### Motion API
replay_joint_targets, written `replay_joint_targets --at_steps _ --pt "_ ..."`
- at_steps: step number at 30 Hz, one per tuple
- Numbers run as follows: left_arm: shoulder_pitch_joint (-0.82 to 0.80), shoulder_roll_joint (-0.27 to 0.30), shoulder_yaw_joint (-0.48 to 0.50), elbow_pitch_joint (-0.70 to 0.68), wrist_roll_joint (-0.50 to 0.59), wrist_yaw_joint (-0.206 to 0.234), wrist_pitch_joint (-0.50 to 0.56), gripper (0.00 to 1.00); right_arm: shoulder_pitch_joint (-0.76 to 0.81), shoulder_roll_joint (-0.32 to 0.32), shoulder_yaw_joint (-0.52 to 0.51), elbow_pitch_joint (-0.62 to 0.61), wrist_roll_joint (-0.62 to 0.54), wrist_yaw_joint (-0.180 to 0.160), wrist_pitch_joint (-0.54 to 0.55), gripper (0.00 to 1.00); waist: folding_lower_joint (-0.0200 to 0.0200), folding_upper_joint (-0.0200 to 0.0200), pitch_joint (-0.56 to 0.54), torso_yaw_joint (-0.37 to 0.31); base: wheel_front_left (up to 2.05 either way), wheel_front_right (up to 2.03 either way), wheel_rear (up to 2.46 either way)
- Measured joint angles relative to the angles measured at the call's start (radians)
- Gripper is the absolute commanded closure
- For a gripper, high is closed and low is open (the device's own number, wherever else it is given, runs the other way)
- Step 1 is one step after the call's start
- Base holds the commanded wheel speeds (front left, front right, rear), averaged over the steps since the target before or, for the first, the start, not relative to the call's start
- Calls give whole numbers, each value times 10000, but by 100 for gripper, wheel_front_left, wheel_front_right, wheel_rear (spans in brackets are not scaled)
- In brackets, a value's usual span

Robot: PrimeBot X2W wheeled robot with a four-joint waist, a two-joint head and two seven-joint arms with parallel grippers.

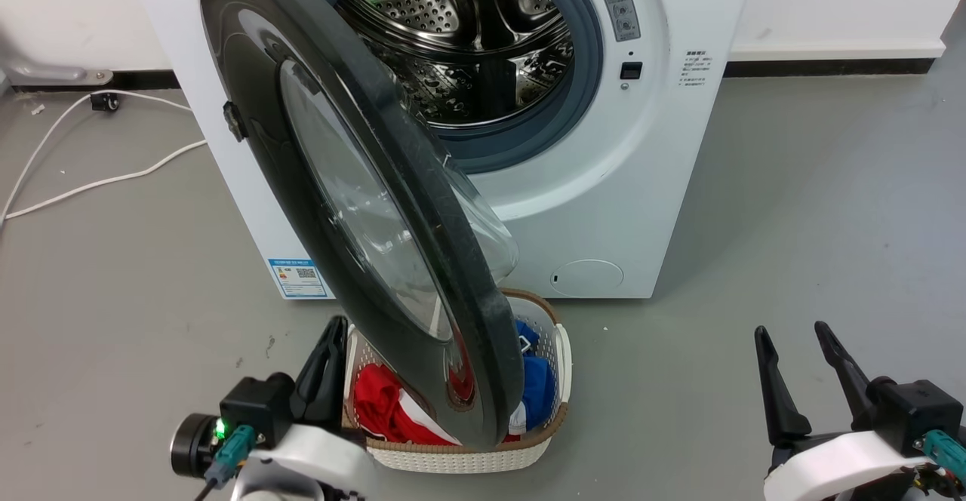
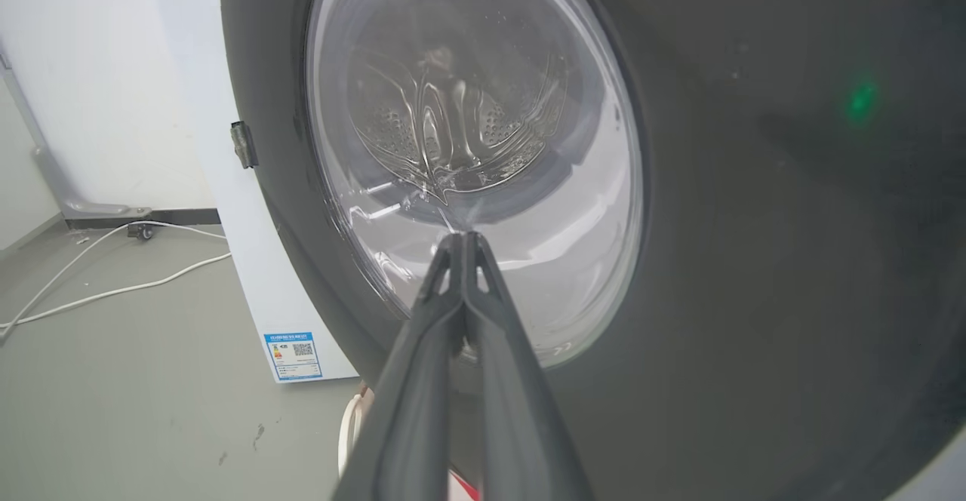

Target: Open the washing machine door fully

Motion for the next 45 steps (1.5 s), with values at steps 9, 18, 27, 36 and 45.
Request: replay_joint_targets --at_steps 9,18,27,36,45 --pt "-751 56 29 -1429 113 165 94 100 23 52 -127 12 -52 0 12 0 0 0 -48 135 0 0 0" --pt "-2270 -58 -372 -4125 343 424 416 100 50 69 -211 -15 -232 0 90 0 0 0 -140 277 0 0 0" --pt "-2992 -211 -1766 -6132 516 259 1047 100 113 119 -228 -82 -238 0 148 0 0 0 -203 273 0 0 0" --pt "-2015 -328 -3908 -6182 -362 40 2094 100 196 163 -290 -171 -267 0 232 0 0 0 -144 295 0 0 0" --pt "-483 -324 -5789 -4268 -1022 -92 2880 100 173 207 -222 -82 -276 0 261 0 0 0 -77 207 0 0 0"
